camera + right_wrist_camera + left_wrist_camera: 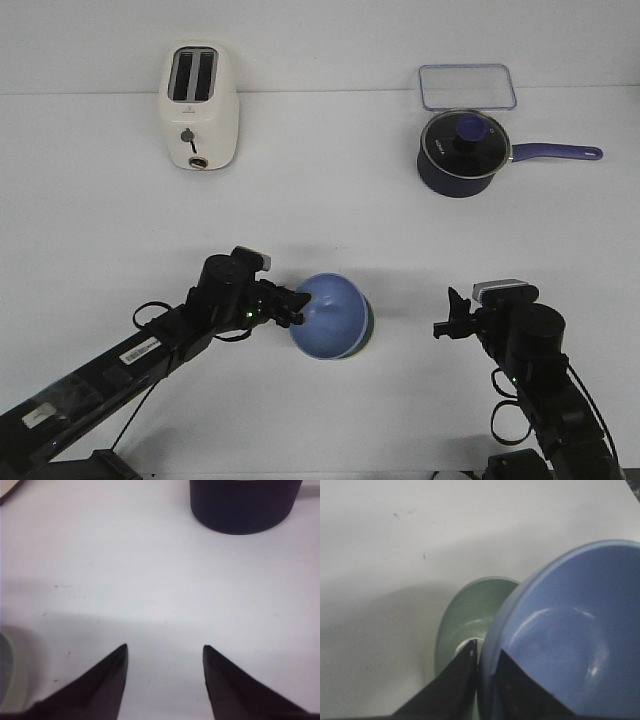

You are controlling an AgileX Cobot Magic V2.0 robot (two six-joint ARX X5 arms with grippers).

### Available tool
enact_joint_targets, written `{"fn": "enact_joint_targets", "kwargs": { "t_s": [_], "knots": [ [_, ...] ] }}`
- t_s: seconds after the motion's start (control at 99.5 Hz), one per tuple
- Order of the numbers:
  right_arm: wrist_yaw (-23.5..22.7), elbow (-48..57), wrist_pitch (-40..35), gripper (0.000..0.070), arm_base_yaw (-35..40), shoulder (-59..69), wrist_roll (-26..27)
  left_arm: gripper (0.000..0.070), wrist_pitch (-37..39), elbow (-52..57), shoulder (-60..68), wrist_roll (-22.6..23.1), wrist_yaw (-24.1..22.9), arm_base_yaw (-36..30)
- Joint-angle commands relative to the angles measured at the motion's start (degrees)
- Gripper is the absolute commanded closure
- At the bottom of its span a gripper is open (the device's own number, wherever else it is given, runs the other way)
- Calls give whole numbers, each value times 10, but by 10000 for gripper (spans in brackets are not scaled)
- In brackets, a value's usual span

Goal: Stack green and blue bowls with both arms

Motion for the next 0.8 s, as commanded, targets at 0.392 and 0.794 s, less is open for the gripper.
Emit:
{"fn": "enact_joint_targets", "kwargs": {
  "t_s": [0.392, 0.794],
  "knots": [
    [1, 0, 6, 393, 1, 3, 1, 318, 14, 9, -48, -1, 0, 21],
    [14, -1, 49, 700, 1, -42, -2, 687, -155, 8, -285, 181, -238, 200]
  ]
}}
